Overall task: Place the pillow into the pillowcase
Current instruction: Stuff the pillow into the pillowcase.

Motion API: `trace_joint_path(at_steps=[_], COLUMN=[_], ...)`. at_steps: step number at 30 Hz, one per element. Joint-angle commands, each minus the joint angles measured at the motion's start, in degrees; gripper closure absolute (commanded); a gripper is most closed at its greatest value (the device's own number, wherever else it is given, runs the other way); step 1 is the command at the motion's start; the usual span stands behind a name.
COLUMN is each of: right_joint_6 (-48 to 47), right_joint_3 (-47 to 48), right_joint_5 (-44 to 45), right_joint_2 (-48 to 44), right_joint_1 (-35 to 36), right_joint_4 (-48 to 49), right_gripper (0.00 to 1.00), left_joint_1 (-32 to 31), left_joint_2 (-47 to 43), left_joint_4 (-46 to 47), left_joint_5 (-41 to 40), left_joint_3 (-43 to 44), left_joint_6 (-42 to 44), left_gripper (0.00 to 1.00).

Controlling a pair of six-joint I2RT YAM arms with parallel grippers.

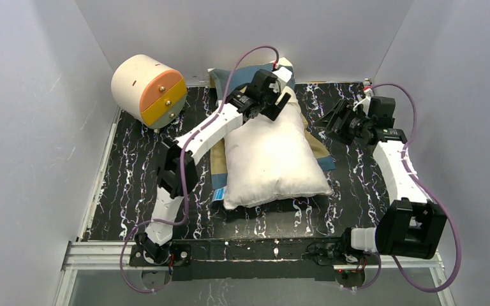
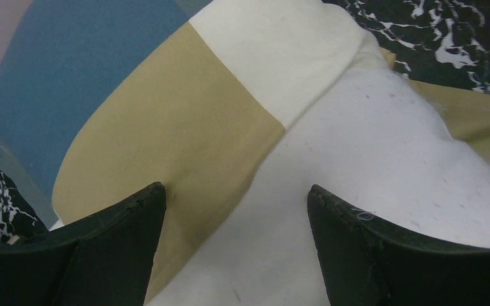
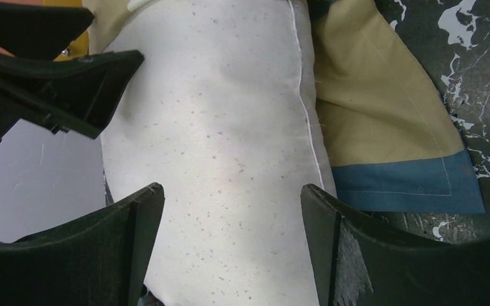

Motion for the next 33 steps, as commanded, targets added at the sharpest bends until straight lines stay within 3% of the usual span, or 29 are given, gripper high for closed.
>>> trace_joint_path(at_steps=[1,10,11,14,17,27,29,33], right_joint_6=[-0.7,-0.4,-0.8,-1.2,-1.1,3.8,5.8,7.1], right_joint_3=[-1.1,-3.9,-3.4,-2.9,-2.6,-4.4,-5.0,-4.2], right_joint_5=[-2.3,-1.8,-1.6,-0.7,-0.2,-3.4,-4.3,-5.7], right_joint_2=[2.4,5.5,5.8,6.7,8.8,13.3,14.0,16.2], right_joint_1=[1.7,7.1,7.6,8.1,8.2,9.2,9.4,10.3], right_joint_4=[1.9,3.9,3.9,5.2,6.9,20.5,25.6,28.0], right_gripper=[0.14,0.18,0.17,0.19,0.24,0.45,0.58,0.94], left_joint_1=[0.2,0.1,0.1,0.0,-0.1,-1.0,-1.1,-1.2], left_joint_2=[3.8,12.6,12.3,10.7,6.7,-13.1,-15.6,-19.4], left_joint_4=[6.3,14.7,15.1,16.0,15.6,14.3,14.1,14.1], left_joint_5=[-6.0,-13.9,-13.7,-13.7,-11.5,5.4,7.9,10.5], left_joint_3=[4.0,7.8,7.8,6.4,1.9,-13.4,-15.4,-20.4], left_joint_6=[8.0,11.6,10.6,7.6,3.2,-11.6,-13.7,-16.4], left_gripper=[0.2,0.21,0.26,0.71,0.99,1.0,1.0,1.0])
